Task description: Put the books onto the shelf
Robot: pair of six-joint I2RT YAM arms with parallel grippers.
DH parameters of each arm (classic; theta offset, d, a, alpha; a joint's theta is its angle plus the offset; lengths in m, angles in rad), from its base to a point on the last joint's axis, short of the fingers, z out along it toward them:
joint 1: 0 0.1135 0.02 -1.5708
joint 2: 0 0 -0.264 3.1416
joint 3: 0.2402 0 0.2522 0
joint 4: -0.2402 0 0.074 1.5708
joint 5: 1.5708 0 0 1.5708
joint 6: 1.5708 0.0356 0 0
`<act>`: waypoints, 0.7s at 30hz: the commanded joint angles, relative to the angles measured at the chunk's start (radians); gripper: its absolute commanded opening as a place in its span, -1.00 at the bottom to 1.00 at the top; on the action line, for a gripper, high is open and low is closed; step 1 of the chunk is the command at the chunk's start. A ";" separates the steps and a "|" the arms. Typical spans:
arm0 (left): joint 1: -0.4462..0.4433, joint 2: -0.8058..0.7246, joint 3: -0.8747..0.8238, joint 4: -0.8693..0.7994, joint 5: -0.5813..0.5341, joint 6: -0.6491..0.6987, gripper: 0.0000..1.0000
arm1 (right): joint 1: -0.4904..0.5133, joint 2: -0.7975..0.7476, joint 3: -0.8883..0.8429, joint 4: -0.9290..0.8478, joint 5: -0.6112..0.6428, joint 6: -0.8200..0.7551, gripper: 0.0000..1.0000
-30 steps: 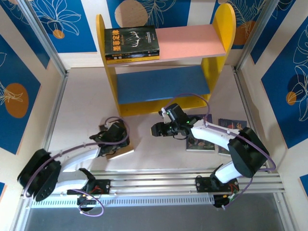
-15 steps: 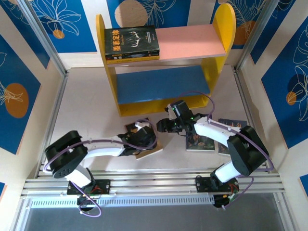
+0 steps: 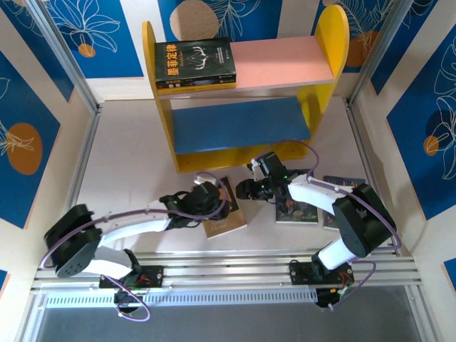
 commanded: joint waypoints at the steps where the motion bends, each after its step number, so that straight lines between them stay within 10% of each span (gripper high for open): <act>1: 0.066 -0.083 -0.076 -0.082 0.006 -0.009 0.39 | 0.009 0.028 -0.014 0.021 -0.033 -0.012 0.09; 21: 0.234 -0.284 -0.269 -0.106 0.084 -0.047 0.46 | 0.077 0.126 0.037 0.031 -0.018 0.013 0.09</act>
